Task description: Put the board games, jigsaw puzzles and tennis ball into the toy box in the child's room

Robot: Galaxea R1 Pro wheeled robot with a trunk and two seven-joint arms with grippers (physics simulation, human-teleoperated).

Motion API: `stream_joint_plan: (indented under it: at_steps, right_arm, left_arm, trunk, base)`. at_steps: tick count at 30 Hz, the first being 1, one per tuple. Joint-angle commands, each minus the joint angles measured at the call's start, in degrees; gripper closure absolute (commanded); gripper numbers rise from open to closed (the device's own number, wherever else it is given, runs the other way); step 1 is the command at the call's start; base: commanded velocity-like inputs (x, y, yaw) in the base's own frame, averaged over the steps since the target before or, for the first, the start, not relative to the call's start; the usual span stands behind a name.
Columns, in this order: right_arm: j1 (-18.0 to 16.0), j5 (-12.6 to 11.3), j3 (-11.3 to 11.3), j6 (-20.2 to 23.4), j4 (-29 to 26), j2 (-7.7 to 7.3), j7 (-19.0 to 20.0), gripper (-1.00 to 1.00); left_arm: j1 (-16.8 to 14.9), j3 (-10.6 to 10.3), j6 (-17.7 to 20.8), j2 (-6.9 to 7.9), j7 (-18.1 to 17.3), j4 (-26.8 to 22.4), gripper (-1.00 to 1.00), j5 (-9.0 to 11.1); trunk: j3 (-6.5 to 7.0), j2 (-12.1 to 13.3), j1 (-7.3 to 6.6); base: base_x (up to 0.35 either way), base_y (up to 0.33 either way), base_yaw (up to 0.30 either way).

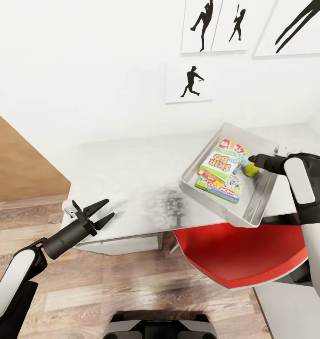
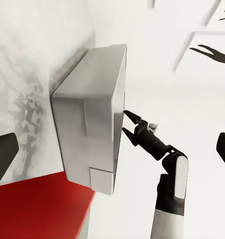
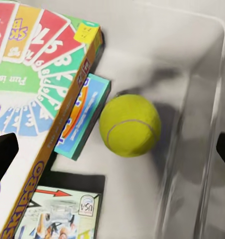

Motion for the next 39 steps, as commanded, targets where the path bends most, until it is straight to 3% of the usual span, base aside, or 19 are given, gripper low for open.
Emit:
stream_joint_plan:
  at_steps: [1,18,39]
  right_arm:
    - [-0.1,-0.6,0.1,0.0,-0.4,-0.07,-0.6,-1.0]
    - [0.9,-0.6,-0.9,0.3,-17.5,-1.3,-0.4,-1.0]
    - [1.3,-0.7,-2.2,0.6,-20.6,-2.14,0.0,-1.0]
  left_arm:
    - [0.0,0.1,0.2,-0.01,-0.3,0.0,-1.0,-0.2]
    - [0.0,0.2,0.3,0.01,-0.6,0.0,-1.0,-0.2]
    - [0.0,0.2,0.3,-0.04,-4.4,0.0,-1.0,-0.2]
  trunk:
    - [-0.08,-0.1,0.03]
    - [-0.08,-0.1,0.03]
    - [-0.05,-0.1,0.03]
  base:
    - [0.0,0.0,0.0]
    - [-0.06,0.0,0.0]
    - [-0.114,0.0,-0.003]
